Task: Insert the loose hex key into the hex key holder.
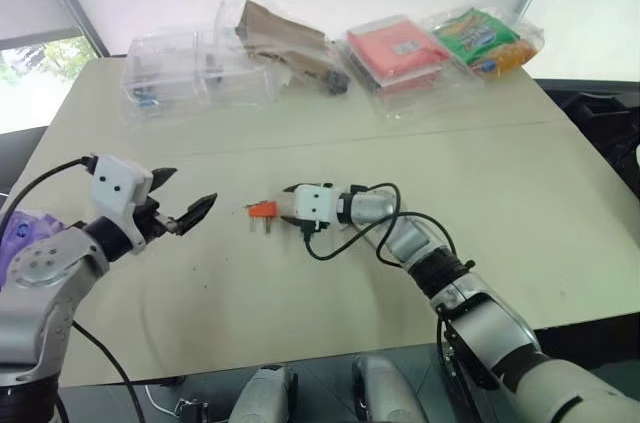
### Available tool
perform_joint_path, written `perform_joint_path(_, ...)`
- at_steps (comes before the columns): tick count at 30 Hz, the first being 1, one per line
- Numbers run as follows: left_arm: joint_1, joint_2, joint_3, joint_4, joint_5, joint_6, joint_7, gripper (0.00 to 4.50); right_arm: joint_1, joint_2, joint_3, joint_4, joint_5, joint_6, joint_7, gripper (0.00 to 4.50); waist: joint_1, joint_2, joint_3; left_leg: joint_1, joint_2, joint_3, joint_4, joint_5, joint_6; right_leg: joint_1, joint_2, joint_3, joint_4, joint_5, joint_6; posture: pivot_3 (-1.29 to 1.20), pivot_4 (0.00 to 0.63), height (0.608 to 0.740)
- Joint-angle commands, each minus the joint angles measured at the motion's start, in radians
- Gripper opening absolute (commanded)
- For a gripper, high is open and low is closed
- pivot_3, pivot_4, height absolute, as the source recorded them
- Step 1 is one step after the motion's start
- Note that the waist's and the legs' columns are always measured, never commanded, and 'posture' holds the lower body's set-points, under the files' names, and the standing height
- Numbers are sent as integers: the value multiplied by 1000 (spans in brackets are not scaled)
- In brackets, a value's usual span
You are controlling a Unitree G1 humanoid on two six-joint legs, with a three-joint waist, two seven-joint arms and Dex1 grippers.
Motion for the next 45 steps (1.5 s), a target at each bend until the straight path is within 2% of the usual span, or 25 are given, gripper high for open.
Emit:
perform_joint_path(1,-8,0,4,-16,7,-19,0,4421,3,24,17,-21,1,0,10,2617,-1,0,0,0,0,0,0,0,0,0,0,0,0,0,0,0,150,740)
perform_joint_path(15,17,-9,23,-39,8,-16,8,4421,-11,104,49,-5,-8,17,5,2617,-20,0,0,0,0,-1,0,0,0,0,0,0,0,0,0,0,150,740)
perform_joint_path(32,1,-17,-2,-28,18,-23,6,4421,-34,71,-19,41,41,83,-2,2617,-20,0,0,0,0,-1,-1,0,0,0,0,0,0,0,0,0,150,740)
perform_joint_path(38,-5,-15,-7,-25,24,-26,2,4421,-47,110,-44,84,115,193,85,2617,-21,0,0,0,0,-1,-1,0,0,0,0,0,0,0,0,0,150,740)
perform_joint_path(45,10,-16,4,-36,29,-28,4,4421,-90,142,-47,147,123,213,121,2617,-23,0,0,0,0,-1,-1,0,0,0,0,0,0,0,0,0,150,740)
